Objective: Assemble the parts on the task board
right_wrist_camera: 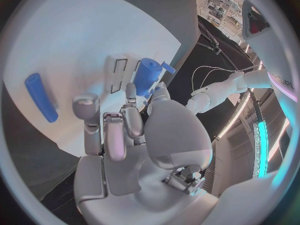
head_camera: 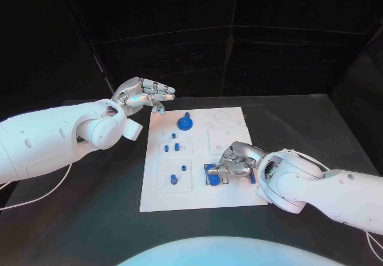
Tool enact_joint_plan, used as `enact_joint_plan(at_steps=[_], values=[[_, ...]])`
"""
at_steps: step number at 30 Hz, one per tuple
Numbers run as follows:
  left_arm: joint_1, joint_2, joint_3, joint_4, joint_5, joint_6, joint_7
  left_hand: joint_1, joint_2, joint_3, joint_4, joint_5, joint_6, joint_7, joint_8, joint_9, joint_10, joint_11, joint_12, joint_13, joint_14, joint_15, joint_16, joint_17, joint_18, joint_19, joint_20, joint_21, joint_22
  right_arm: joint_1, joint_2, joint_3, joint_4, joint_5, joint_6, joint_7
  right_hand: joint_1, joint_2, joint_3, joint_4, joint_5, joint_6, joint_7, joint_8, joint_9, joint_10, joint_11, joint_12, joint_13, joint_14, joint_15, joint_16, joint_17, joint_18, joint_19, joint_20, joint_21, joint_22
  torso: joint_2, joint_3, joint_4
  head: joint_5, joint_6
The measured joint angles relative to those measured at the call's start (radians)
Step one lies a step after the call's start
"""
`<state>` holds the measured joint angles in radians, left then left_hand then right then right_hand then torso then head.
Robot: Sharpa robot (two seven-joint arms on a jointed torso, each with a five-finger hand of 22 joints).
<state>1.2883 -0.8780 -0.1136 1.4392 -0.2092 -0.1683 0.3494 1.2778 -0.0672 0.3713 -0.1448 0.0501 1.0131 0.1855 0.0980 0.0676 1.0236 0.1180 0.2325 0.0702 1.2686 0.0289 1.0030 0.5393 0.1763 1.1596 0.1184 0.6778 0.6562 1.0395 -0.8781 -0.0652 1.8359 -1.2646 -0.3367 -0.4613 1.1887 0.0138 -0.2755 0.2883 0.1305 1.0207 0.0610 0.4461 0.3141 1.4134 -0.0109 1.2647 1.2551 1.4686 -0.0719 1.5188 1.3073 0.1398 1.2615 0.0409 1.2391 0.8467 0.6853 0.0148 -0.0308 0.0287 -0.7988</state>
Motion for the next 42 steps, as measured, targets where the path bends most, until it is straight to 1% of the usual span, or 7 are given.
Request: enact_joint_plan(at_steps=[4,13,19,22,28,30,42], values=[[0.0,0.0,0.0,0.0,0.0,0.0,0.0,0.0,0.0,0.0,0.0,0.0,0.0,0.0,0.0,0.0,0.0,0.0,0.0,0.0,0.0,0.0,0.0,0.0,0.0,0.0,0.0,0.0,0.0,0.0,0.003,0.0,-0.002,-0.012,0.0,-0.006,-0.019,-0.015,-0.001,0.001,-0.06,-0.002,0.001,0.0,0.007,-0.007,-0.005,-0.019,-0.017,0.0,0.0,0.0,0.001,0.0,-0.004,-0.004,-0.008,-0.014,0.0,0.0,0.0,0.001,-0.001],[0.0,-0.003,0.0,0.002,0.0,0.0,0.0,0.0,0.0,0.0,0.0,0.0,-0.004,0.004,0.0,0.0,0.0,0.0,0.0,0.0,0.0,0.0,0.0,-0.004,0.0,0.0,0.0,0.0,0.0,0.0,0.001,0.0,-0.003,-0.033,-0.002,-0.012,-0.02,-0.016,-0.001,0.001,-0.066,-0.008,0.002,0.0,0.009,-0.009,-0.002,-0.025,-0.025,0.0,0.0,0.0,0.001,0.0,-0.007,-0.007,-0.013,-0.022,0.0,-0.0001,0.0,0.002,-0.003],[0.0,-0.004,0.0,0.003,0.0,0.0,-0.001,0.0,0.0,0.0,0.0,0.0,-0.004,0.004,0.0,0.0,0.0,0.0,0.0,0.0,0.0,0.0,0.0,-0.004,0.0,0.0,0.0,0.0,0.0,0.0,-0.004,0.0,0.005,-0.041,-0.003,-0.007,0.007,-0.012,0.012,-0.012,-0.024,-0.008,0.002,0.0,0.018,-0.009,-0.002,-0.025,-0.02,0.0,0.0,0.0,0.001,0.0,-0.007,-0.007,-0.013,-0.022,0.0,-0.0001,0.0,0.002,-0.004],[0.0,-0.005,0.0,0.003,0.0,0.0,-0.001,0.0,0.0,0.0,0.0,0.0,-0.004,0.004,0.0,0.0,0.0,0.0,0.0,0.0,0.0,0.0,0.0,-0.004,0.0,0.0,0.0,0.0,-0.001,0.0,-0.006,0.0,0.012,-0.046,-0.001,0.0,0.064,-0.018,0.022,-0.044,0.015,-0.008,0.002,0.0,0.025,-0.009,-0.002,-0.026,-0.016,0.0,0.0,0.0,0.001,0.0,-0.007,-0.007,-0.013,-0.02,0.0,0.0,-0.0006,0.002,-0.005],[0.0,-0.005,0.0,0.004,0.0,0.0,-0.001,0.0,0.0,0.0,0.0,0.0,-0.004,0.004,0.0,0.0,0.0,0.0,0.0,0.0,0.0,0.0,0.0,-0.004,0.0,0.0,0.0,0.0,-0.001,0.0,-0.005,0.0,0.021,-0.07,0.008,0.014,0.112,-0.022,0.031,-0.084,0.023,-0.008,0.002,0.0,0.031,-0.01,-0.002,-0.025,-0.01,0.0,0.0,0.0,0.001,0.0,-0.007,-0.007,-0.013,-0.018,0.0,0.0002,-0.0012,0.001,-0.007],[0.0,-0.005,0.0,0.004,0.0,0.001,-0.001,0.0,0.0,0.0,0.0,0.0,-0.004,0.004,0.0,0.0,0.0,0.0,0.0,0.0,0.0,0.0,0.0,-0.004,0.0,0.0,0.0,0.0,-0.001,0.0,-0.004,0.0,0.022,-0.08,0.011,0.017,0.115,-0.019,0.03,-0.085,0.023,-0.008,0.002,0.003,0.033,-0.01,-0.002,-0.025,-0.01,0.0,0.0,0.0,0.001,0.0,-0.007,-0.007,-0.013,-0.017,0.0,0.0003,-0.001,0.001,-0.008],[0.0,-0.005,0.0,0.003,0.0,0.001,-0.001,0.0,0.0,0.0,0.0,0.0,-0.004,0.004,0.0,0.0,0.0,0.0,0.0,0.0,0.0,0.0,0.0,-0.004,0.0,0.0,0.0,0.0,0.0,0.001,-0.004,0.001,0.021,-0.129,0.022,0.025,0.133,0.0,0.033,-0.108,0.087,-0.001,-0.006,0.021,0.048,-0.009,-0.002,-0.025,-0.001,-0.004,-0.003,0.0,0.0,0.0,-0.007,-0.007,-0.013,-0.011,-0.001,0.0002,0.0001,0.004,-0.007]])
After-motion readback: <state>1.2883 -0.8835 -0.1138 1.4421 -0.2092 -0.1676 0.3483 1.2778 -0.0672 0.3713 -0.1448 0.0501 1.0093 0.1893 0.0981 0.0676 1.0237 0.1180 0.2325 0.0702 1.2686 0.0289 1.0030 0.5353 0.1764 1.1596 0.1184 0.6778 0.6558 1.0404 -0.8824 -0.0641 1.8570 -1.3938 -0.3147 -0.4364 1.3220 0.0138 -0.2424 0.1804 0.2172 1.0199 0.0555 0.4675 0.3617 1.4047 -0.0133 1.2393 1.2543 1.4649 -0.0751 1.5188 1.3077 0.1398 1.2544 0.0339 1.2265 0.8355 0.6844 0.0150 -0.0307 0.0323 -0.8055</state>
